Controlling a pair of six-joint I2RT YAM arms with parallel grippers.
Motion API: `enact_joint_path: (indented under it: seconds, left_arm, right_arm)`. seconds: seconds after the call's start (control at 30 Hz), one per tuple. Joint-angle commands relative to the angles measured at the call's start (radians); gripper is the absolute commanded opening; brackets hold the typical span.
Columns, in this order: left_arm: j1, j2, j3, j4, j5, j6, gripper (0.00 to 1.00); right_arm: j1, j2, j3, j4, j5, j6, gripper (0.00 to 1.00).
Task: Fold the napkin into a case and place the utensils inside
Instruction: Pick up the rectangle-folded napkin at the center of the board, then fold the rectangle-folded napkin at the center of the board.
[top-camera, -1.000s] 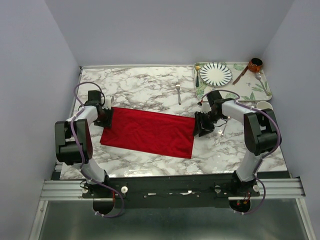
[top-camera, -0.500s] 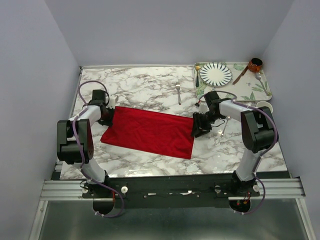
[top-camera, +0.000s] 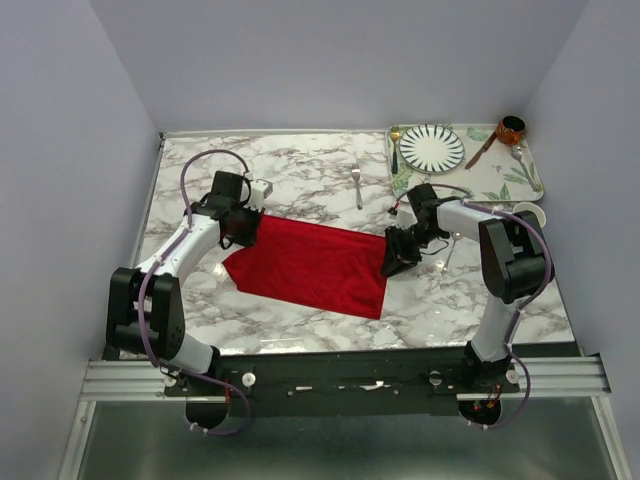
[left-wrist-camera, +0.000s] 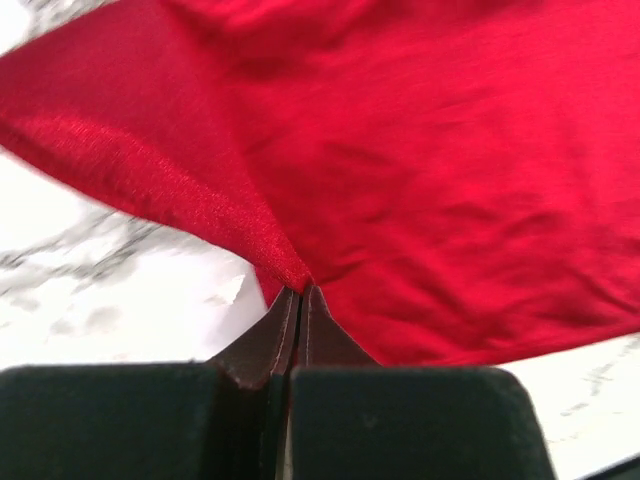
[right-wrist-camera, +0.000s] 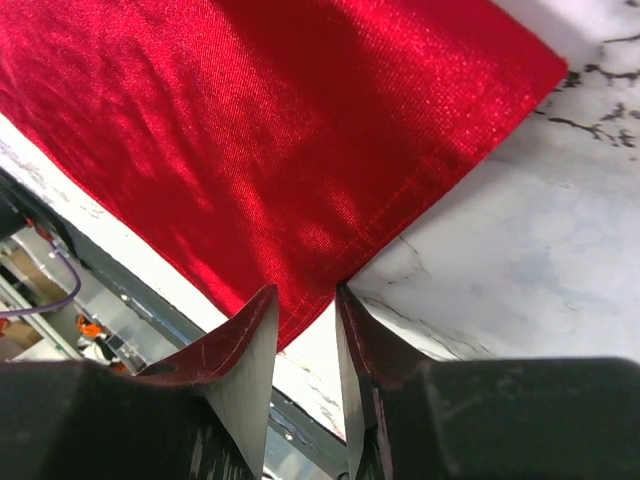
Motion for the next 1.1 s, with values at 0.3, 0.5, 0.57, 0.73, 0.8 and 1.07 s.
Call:
enact_joint_path:
  seconds: [0.3, 0.5, 0.57, 0.73, 0.8, 1.07]
  left_arm:
    - [-0.297, 0.094, 0.083, 0.063, 0.291, -0.2, 0.0]
    - [-0.386, 0.211, 0.138, 0.159, 0.357, -0.303, 0.0]
    - [-0.418, 0.241, 0.16, 0.196, 0.375, -0.344, 0.0]
    - [-0.47, 0.308, 0.189, 0.273, 0.375, -0.399, 0.0]
    - [-0.481, 0.33, 0.198, 0.295, 0.372, -0.418, 0.0]
    - [-0.518, 0.357, 0.216, 0.293, 0.404, -0.412, 0.45]
  right_arm:
    - [0.013, 0.068, -0.023, 0.031, 0.058, -0.031, 0.36]
    - [0.015, 0.067, -0.014, 0.02, 0.041, -0.037, 0.35]
    - [0.015, 0.065, -0.019, 0.02, 0.037, -0.036, 0.36]
    - [0.015, 0.061, -0.023, 0.017, 0.037, -0.039, 0.35]
    - [0.015, 0.062, -0.02, 0.016, 0.029, -0.039, 0.35]
    - [0.016, 0.068, -0.014, 0.01, 0.026, -0.044, 0.34]
